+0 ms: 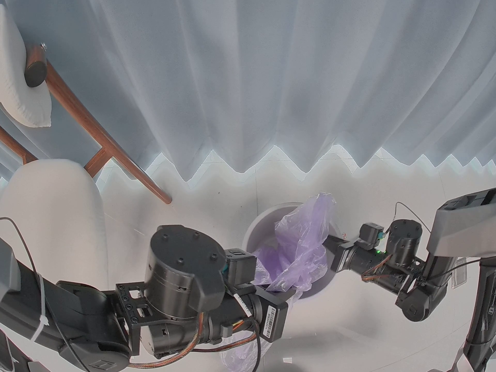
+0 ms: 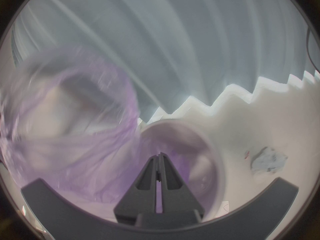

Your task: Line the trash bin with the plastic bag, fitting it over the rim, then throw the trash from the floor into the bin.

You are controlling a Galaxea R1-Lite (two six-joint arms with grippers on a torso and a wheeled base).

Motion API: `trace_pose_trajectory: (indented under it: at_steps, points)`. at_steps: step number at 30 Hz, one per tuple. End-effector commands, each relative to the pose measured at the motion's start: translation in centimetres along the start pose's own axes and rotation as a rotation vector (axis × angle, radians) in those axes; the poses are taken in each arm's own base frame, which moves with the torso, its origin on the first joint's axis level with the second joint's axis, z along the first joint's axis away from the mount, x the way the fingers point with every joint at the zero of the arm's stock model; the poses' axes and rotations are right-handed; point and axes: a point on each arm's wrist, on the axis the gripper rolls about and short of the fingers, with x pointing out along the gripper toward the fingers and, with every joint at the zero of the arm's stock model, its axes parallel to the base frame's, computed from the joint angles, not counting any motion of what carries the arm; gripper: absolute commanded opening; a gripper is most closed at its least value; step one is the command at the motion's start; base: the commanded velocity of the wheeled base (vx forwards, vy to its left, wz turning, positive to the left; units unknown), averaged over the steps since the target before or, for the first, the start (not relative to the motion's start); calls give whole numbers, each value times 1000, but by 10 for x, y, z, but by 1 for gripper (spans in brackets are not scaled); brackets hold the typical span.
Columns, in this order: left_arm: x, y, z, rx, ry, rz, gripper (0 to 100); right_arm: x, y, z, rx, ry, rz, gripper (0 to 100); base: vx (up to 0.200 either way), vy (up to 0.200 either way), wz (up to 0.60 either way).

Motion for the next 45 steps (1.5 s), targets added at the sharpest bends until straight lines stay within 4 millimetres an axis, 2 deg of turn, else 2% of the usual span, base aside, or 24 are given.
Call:
trace_pose_trajectory:
  at_steps: [1, 2, 4, 5, 6, 7, 11, 13, 14, 15, 16, 21, 29, 33, 41, 45]
  points:
    - [8, 1, -5, 4, 23, 4, 0, -29, -24, 37, 31, -114, -52, 0, 0, 0, 0]
    - [10, 0, -7, 8, 31, -1, 0, -49, -37, 44, 66, -123, -79, 0, 0, 0, 0]
    - [12, -2, -9, 19, 40, -7, 0, -73, -52, 50, 118, -132, -111, 0, 0, 0, 0]
    - [13, -3, -11, 30, 47, -11, 0, -83, -58, 51, 145, -134, -121, 0, 0, 0, 0]
    - [13, -3, -11, 30, 47, -11, 0, -83, -58, 51, 145, -134, -121, 0, 0, 0, 0]
    - [13, -8, -15, 55, 63, -25, 0, -103, -62, 50, 211, -118, -132, 0, 0, 0, 0]
    - [16, -12, -20, 63, 80, -37, 0, -130, -46, 37, 291, -61, -121, 0, 0, 0, 0]
    - [17, -12, -21, 65, 83, -37, 0, -136, -41, 31, 297, -37, -115, 0, 0, 0, 0]
    - [19, -12, -22, 65, 89, -35, 0, -141, -30, 24, 303, 2, -91, 100, 0, 0, 0]
    - [19, -12, -22, 65, 89, -35, 0, -141, -29, 23, 303, 6, -89, 100, 0, 0, 0]
    - [19, -12, -23, 67, 91, -36, 0, -140, -19, 25, 327, 9, -56, 100, 0, 0, 0]
    - [19, -16, -25, 72, 97, -46, 0, -135, 0, 18, 582, 82, -3, 100, 0, 0, 0]
    - [19, -17, -25, 72, 98, -48, 0, -129, 13, 10, 554, 125, -17, 100, 0, 0, 0]
    - [19, -18, -25, 73, 97, -51, 0, -119, 27, 3, 524, 185, 42, 100, 0, 0, 0]
    - [18, -25, -29, 83, 107, -70, 0, -90, 23, -14, 521, 233, -28, 100, 0, 0, 0]
    - [18, -25, -28, 82, 105, -70, 0, -83, 21, -19, 502, 242, -50, 100, 0, 0, 0]
